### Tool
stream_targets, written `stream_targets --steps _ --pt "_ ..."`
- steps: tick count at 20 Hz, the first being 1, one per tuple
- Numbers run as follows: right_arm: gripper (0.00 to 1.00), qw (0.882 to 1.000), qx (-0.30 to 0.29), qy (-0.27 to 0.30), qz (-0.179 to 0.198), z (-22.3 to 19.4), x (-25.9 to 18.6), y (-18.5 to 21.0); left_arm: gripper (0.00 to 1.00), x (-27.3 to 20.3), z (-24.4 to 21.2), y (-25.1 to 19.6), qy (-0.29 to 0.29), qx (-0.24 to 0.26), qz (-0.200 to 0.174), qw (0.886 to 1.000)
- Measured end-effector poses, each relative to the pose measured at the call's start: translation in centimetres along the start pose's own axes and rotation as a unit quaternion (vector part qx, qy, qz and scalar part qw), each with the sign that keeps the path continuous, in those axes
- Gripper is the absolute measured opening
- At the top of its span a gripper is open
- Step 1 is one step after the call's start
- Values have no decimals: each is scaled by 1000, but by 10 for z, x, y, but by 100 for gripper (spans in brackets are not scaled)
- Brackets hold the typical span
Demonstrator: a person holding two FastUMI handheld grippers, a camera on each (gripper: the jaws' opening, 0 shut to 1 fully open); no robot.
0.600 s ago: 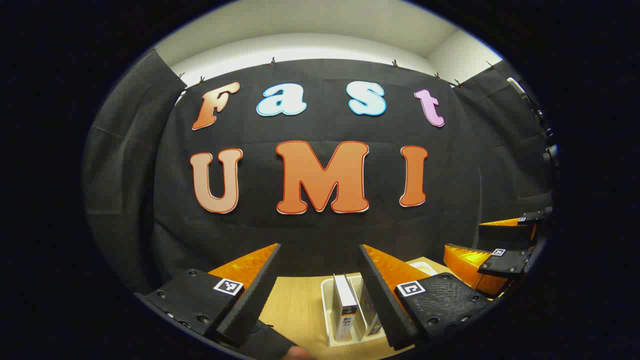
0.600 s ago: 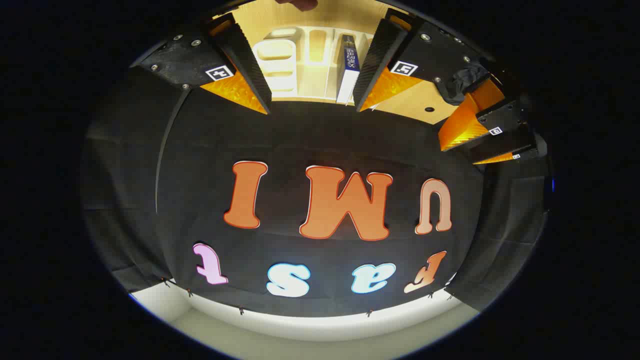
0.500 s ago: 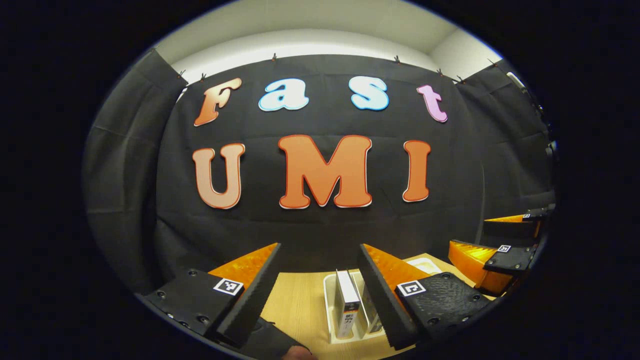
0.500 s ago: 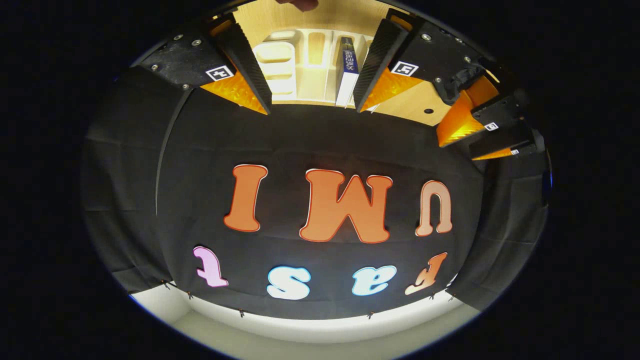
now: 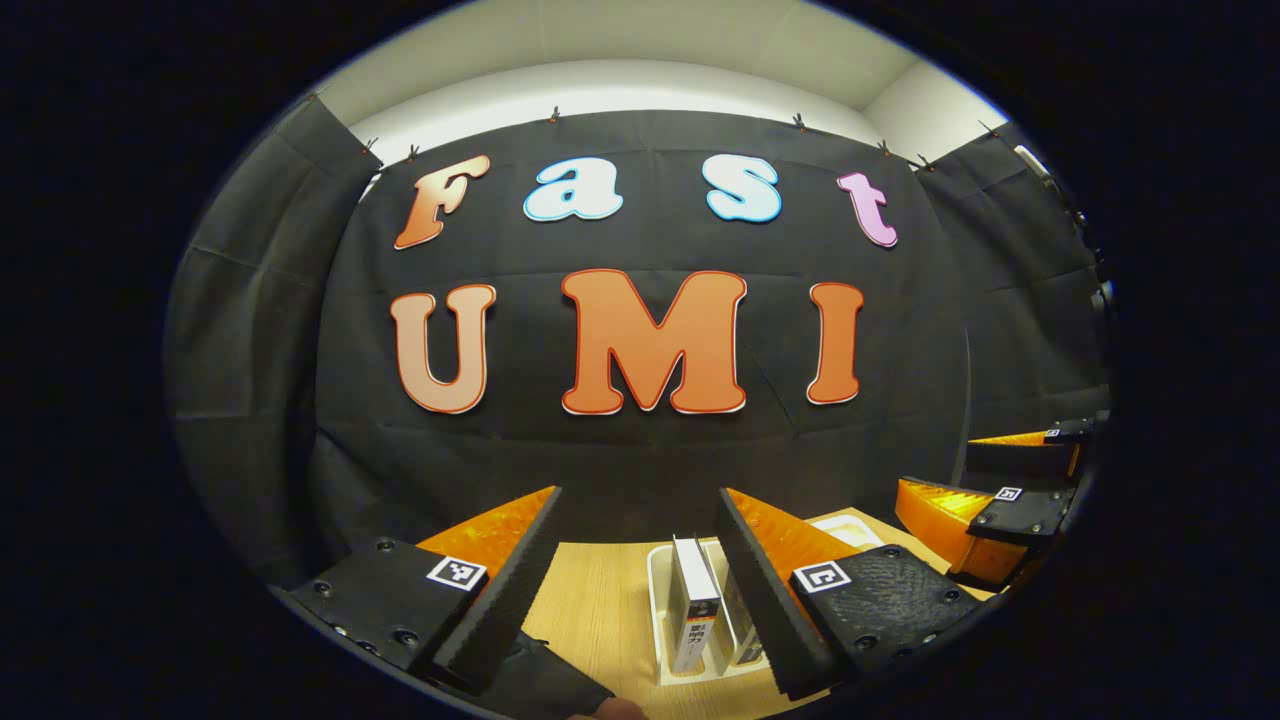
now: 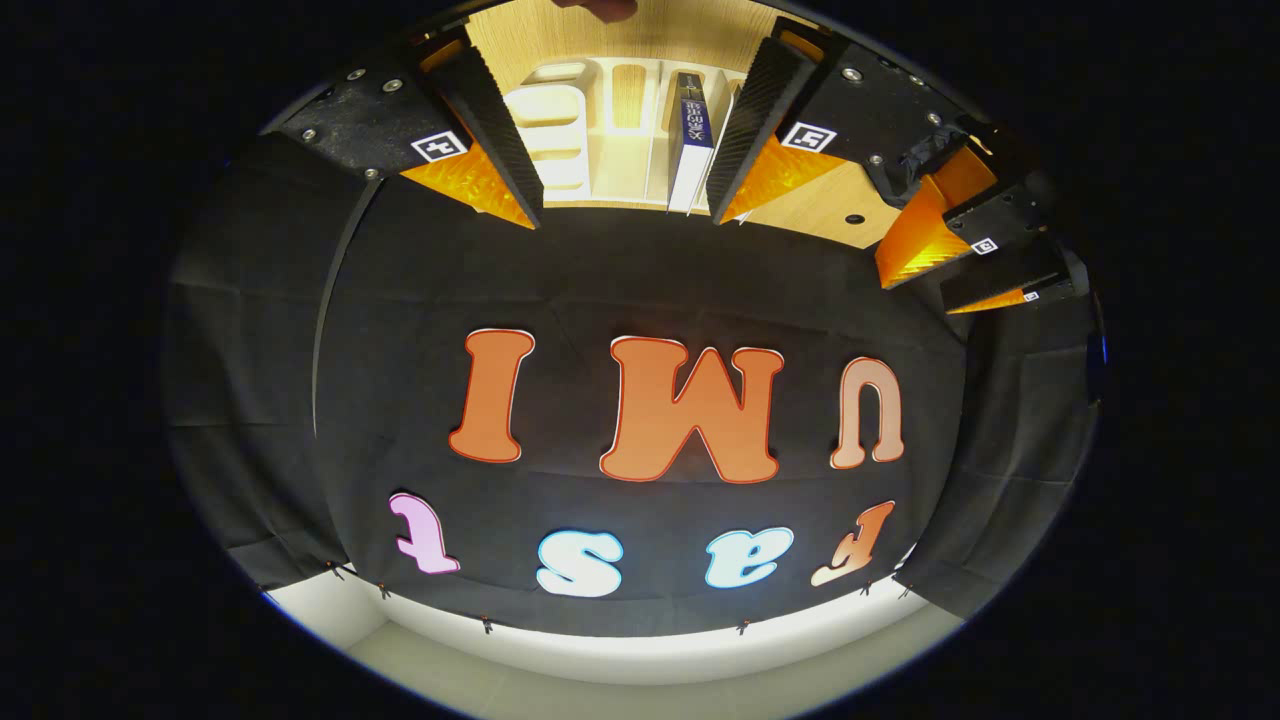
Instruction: Open the schoolbag, grab two books from the bookshelf and put them into the schoolbag.
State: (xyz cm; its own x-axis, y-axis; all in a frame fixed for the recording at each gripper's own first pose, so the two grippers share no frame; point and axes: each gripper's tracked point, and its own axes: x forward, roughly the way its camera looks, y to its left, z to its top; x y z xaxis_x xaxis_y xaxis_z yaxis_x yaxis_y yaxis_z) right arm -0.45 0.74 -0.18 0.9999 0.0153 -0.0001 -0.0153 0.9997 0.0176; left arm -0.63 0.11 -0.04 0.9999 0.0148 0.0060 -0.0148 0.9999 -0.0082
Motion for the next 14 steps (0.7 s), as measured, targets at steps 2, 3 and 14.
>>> stream_targets --steps 2,3,14 --pt "98 1000 0 1 1 -1 0 2 95 1 -1 0 -2 -3 1 1000" --pt "98 1000 -2 1 -1 -1 1 2 96 0 -1 -1 -2 -6 -3 1000" --pt "98 1000 -7 13 -3 -10 3 -2 96 -5 -13 2 12 45 -17 999"
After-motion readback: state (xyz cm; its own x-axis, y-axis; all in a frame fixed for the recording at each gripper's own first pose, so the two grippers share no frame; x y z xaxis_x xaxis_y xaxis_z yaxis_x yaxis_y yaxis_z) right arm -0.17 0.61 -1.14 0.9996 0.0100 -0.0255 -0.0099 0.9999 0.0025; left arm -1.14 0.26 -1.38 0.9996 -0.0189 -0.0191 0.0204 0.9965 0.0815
